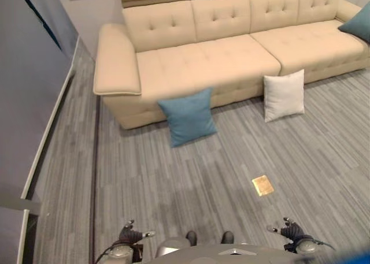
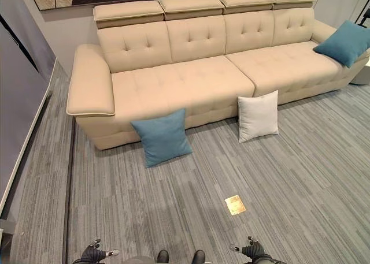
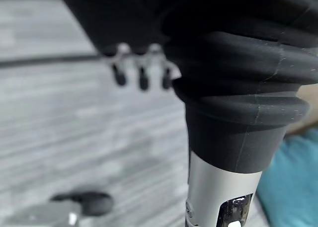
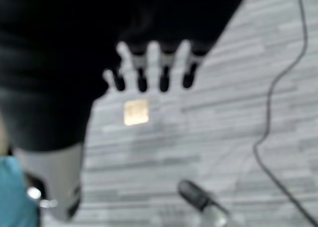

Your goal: Pick up all the scattered cushions and arrange them neatly on the sofa.

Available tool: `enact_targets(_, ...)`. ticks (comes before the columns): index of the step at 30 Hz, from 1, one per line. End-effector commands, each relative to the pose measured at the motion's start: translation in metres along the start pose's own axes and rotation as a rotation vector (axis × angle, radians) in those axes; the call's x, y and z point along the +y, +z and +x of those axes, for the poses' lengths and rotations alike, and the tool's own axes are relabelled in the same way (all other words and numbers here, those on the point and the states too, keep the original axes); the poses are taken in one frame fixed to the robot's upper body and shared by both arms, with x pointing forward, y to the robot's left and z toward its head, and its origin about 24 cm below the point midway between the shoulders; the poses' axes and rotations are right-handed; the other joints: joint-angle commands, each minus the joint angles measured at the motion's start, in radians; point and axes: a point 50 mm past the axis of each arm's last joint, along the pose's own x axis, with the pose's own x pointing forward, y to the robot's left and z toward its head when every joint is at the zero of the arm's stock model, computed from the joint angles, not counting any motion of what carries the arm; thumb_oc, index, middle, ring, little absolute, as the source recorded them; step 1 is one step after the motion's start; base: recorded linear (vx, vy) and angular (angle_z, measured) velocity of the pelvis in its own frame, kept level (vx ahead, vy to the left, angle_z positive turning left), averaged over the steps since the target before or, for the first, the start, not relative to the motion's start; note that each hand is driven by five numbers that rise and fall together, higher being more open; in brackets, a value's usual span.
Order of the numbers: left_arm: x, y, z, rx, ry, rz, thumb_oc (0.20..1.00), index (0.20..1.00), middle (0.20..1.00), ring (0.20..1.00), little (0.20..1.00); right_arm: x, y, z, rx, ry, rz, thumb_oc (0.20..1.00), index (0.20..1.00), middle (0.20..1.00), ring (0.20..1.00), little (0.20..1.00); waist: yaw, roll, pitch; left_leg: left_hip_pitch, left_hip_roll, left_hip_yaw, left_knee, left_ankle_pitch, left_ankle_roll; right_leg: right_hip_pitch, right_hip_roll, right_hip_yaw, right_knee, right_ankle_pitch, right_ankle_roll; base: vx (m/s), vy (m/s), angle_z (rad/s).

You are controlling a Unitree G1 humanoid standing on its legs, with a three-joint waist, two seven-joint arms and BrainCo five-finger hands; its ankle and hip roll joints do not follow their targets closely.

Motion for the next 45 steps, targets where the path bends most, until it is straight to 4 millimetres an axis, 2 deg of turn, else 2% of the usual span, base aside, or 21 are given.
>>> enact_targets(1, 0.002, 0.009, 0.004, -0.007, 0.001, 0.035, 1.000, 1.000, 1.000, 1.000, 1.000, -0.004, 0.008, 0.003, -0.015, -0.011, -0.053, 1.000, 1.000, 1.000, 1.000, 1.000, 0.021, -0.038, -0.005, -0.008, 0.013, -0.083, -0.003, -0.004, -0.054, 0.035, -0.094, 0.015, 0.011, 0.001, 0.122, 0.00, 0.000, 0.00)
enact_targets(8, 0.003, 0.004, 0.004, 0.020, 0.006, 0.017, 1.000, 1.000, 1.000, 1.000, 1.000, 0.001, 0.014, 0.003, -0.029, 0.001, -0.052, 1.000, 1.000, 1.000, 1.000, 1.000, 0.026, -0.044, 0.004, -0.015, 0.009, -0.083, -0.003, -0.006, -0.047, 0.026, -0.098, 0.019, 0.019, 0.001, 0.124, 0.01, 0.014, 0.00)
enact_targets(20, 0.002, 0.012, 0.006, 0.004, 0.002, 0.035, 1.000, 1.000, 1.000, 1.000, 1.000, 0.008, 0.027, 0.005, -0.057, 0.016, -0.050, 1.000, 1.000, 1.000, 1.000, 1.000, 0.043, -0.061, 0.013, -0.044, -0.008, -0.081, 0.035, -0.026, -0.028, 0.006, -0.115, 0.036, 0.045, 0.003, 0.134, 0.03, 0.044, 0.00)
enact_targets(26, 0.004, 0.021, 0.007, -0.024, 0.005, 0.041, 1.000, 1.000, 1.000, 1.000, 1.000, 0.008, 0.037, 0.007, -0.083, 0.016, -0.056, 1.000, 1.000, 1.000, 1.000, 1.000, 0.055, -0.064, 0.041, -0.074, -0.033, -0.086, 0.095, -0.059, 0.004, -0.074, -0.151, 0.062, 0.206, 0.006, 0.148, 0.01, 0.100, -0.06)
enact_targets(30, 0.003, 0.028, 0.008, -0.043, 0.001, 0.063, 1.000, 1.000, 1.000, 1.000, 1.000, 0.007, 0.043, 0.007, -0.103, 0.018, -0.049, 1.000, 1.000, 1.000, 1.000, 1.000, 0.034, -0.066, 0.074, -0.071, -0.047, -0.115, 0.124, -0.075, 0.028, -0.173, -0.169, 0.099, 0.415, 0.093, 0.148, 0.05, 0.121, 0.05)
enact_targets(31, 0.003, 0.032, 0.009, -0.055, 0.001, 0.064, 1.000, 1.000, 1.000, 1.000, 1.000, 0.008, 0.047, 0.007, -0.116, 0.018, -0.049, 1.000, 1.000, 1.000, 1.000, 1.000, 0.030, -0.061, 0.086, -0.070, -0.043, -0.123, 0.132, -0.079, 0.033, -0.197, -0.164, 0.104, 0.461, 0.098, 0.145, 0.11, 0.128, 0.33)
enact_targets(32, 0.003, 0.036, 0.010, -0.066, -0.001, 0.061, 1.000, 1.000, 1.000, 1.000, 1.000, 0.010, 0.052, 0.007, -0.135, 0.024, -0.053, 1.000, 1.000, 1.000, 1.000, 1.000, 0.035, -0.054, 0.094, -0.064, -0.037, -0.123, 0.141, -0.091, 0.038, -0.235, -0.159, 0.096, 0.505, 0.079, 0.138, 0.15, 0.107, 0.39)
enact_targets(33, 0.003, 0.036, 0.010, -0.066, 0.003, 0.055, 1.000, 1.000, 1.000, 1.000, 1.000, 0.011, 0.051, 0.007, -0.136, 0.028, -0.056, 1.000, 1.000, 1.000, 1.000, 1.000, 0.034, -0.056, 0.094, -0.051, -0.037, -0.121, 0.138, -0.098, 0.038, -0.252, -0.158, 0.083, 0.494, 0.072, 0.135, 0.20, 0.081, 0.27)
enact_targets(35, 0.004, 0.040, 0.010, -0.078, 0.006, 0.039, 1.000, 1.000, 1.000, 1.000, 1.000, 0.011, 0.055, 0.007, -0.151, 0.032, -0.064, 1.000, 1.000, 1.000, 1.000, 1.000, 0.027, -0.061, 0.095, -0.016, -0.033, -0.132, 0.120, -0.101, 0.031, -0.282, -0.134, 0.065, 0.412, 0.055, 0.130, 0.23, -0.010, -0.03)
enact_targets(37, 0.005, 0.042, 0.010, -0.081, 0.012, 0.037, 1.000, 1.000, 1.000, 1.000, 1.000, 0.011, 0.060, 0.007, -0.169, 0.037, -0.070, 1.000, 1.000, 1.000, 1.000, 1.000, 0.014, -0.072, 0.099, 0.014, -0.036, -0.147, 0.105, -0.104, 0.021, -0.304, -0.116, 0.055, 0.285, 0.066, 0.136, 0.26, -0.056, -0.07)
enact_targets(38, 0.006, 0.043, 0.011, -0.084, 0.013, 0.035, 1.000, 1.000, 1.000, 1.000, 1.000, 0.011, 0.062, 0.007, -0.177, 0.037, -0.072, 1.000, 1.000, 1.000, 1.000, 1.000, 0.003, -0.074, 0.100, 0.027, -0.036, -0.159, 0.103, -0.107, 0.015, -0.312, -0.100, 0.069, 0.230, 0.076, 0.139, 0.32, -0.056, -0.06)
enact_targets(39, 0.006, 0.046, 0.011, -0.090, 0.015, 0.039, 1.000, 1.000, 1.000, 1.000, 1.000, 0.011, 0.063, 0.007, -0.178, 0.037, -0.074, 1.000, 1.000, 1.000, 1.000, 1.000, -0.012, -0.067, 0.102, 0.052, -0.025, -0.174, 0.103, -0.111, 0.008, -0.320, -0.062, 0.107, 0.199, 0.081, 0.138, 0.36, -0.054, 0.04)
enact_targets(40, 0.006, 0.052, 0.011, -0.113, 0.012, 0.041, 1.000, 1.000, 1.000, 1.000, 1.000, 0.010, 0.062, 0.007, -0.174, 0.037, -0.068, 1.000, 1.000, 1.000, 1.000, 1.000, -0.024, -0.067, 0.096, 0.062, -0.027, -0.205, 0.119, -0.111, -0.005, -0.307, -0.039, 0.165, 0.194, 0.075, 0.135, 0.34, -0.049, 0.41)
enact_targets(41, 0.002, 0.053, 0.011, -0.117, 0.001, 0.041, 1.000, 1.000, 1.000, 1.000, 1.000, 0.009, 0.058, 0.007, -0.160, 0.035, -0.065, 1.000, 1.000, 1.000, 1.000, 1.000, -0.030, -0.068, 0.088, 0.066, -0.024, -0.220, 0.128, -0.109, -0.012, -0.296, -0.031, 0.180, 0.184, 0.071, 0.129, 0.34, -0.075, 0.92)
enact_targets(43, -0.003, 0.049, 0.010, -0.108, -0.011, 0.036, 1.000, 1.000, 1.000, 1.000, 1.000, 0.010, 0.050, 0.006, -0.142, 0.037, -0.054, 1.000, 1.000, 1.000, 1.000, 1.000, -0.036, -0.062, 0.064, 0.060, -0.006, -0.232, 0.179, -0.061, -0.051, -0.268, -0.010, 0.180, 0.174, 0.065, 0.106, 0.27, -0.087, 1.19)
enact_targets(44, -0.003, 0.049, 0.010, -0.108, -0.011, 0.036, 1.000, 1.000, 1.000, 1.000, 1.000, 0.010, 0.050, 0.006, -0.142, 0.037, -0.054, 1.000, 1.000, 1.000, 1.000, 1.000, -0.036, -0.062, 0.064, 0.060, -0.006, -0.232, 0.179, -0.061, -0.051, -0.268, -0.010, 0.180, 0.174, 0.065, 0.106, 0.19, -0.072, 0.75)
enact_targets(45, -0.004, 0.051, 0.010, -0.115, -0.016, 0.034, 1.000, 1.000, 1.000, 1.000, 1.000, 0.008, 0.048, 0.006, -0.134, 0.032, -0.050, 1.000, 1.000, 1.000, 1.000, 1.000, -0.037, -0.061, 0.061, 0.045, 0.001, -0.233, 0.228, -0.025, -0.080, -0.245, -0.009, 0.168, 0.162, 0.057, 0.097, 0.19, -0.144, 0.49)
